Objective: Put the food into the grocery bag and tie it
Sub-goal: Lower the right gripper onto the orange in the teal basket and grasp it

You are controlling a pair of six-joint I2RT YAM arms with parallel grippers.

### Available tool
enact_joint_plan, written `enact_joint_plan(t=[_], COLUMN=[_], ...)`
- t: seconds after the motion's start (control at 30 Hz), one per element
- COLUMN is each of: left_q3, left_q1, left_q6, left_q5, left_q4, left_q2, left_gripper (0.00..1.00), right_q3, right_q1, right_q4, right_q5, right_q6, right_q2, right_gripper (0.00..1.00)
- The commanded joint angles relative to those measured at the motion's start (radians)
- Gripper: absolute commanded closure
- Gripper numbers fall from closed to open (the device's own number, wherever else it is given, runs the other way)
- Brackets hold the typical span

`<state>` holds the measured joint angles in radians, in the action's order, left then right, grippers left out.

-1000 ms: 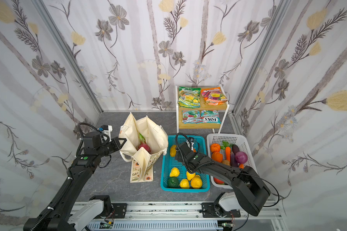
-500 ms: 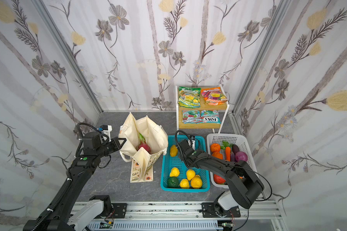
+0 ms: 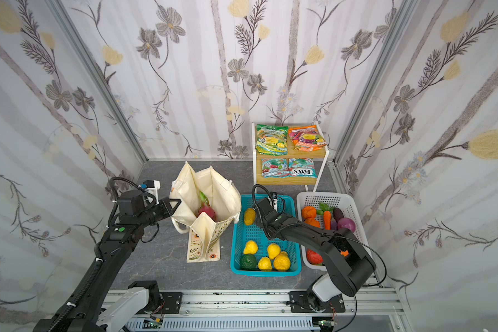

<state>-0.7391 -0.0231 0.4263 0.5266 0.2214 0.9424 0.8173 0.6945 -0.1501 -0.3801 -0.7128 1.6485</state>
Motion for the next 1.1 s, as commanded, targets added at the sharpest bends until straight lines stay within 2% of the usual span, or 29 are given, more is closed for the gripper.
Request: enact_joint_plan(t=[0.0, 0.2, 0.3, 0.5, 0.7, 0.9, 1.07], left_q3=[0.001, 0.001, 0.0, 0.003, 0.001, 0.001, -0.005], left_q1=[-0.001, 0.0, 0.0, 0.0, 0.0, 0.0, 0.0], left_q6=[0.005, 0.005, 0.005, 0.008, 0.009, 0.008, 0.009], left_q5=[0.003, 0.003, 0.003, 0.006, 0.004, 0.0, 0.004], left_q4=[-0.001, -0.001, -0.001, -0.001, -0.001, -0.001, -0.001], left_q2=[-0.002, -0.007, -0.007, -0.015, -0.019, -0.025, -0.019], left_gripper=[1.0, 1.0, 1.0, 1.0, 1.0, 1.0, 1.0], right_q3=[-0.023, 0.046, 0.065, 0.068, 0.1, 0.079, 0.07], right_q1=[0.001, -0.008, -0.016, -0.033, -0.035, -0.037, -0.037], right_q4=[0.079, -0.089, -0.094, 0.002, 0.011, 0.038, 0.054], right_q5=[0.044, -0.146, -0.139, -0.042, -0.035, -0.011, -0.019], right_q6=[0.007, 0.011, 0.021, 0.034, 0.027, 0.011, 0.011], right_q2=[-0.034, 0.022, 0.066, 0.101, 0.185, 0.198, 0.198], right_gripper=[0.25, 0.25, 0.24, 0.25, 0.25, 0.24, 0.29])
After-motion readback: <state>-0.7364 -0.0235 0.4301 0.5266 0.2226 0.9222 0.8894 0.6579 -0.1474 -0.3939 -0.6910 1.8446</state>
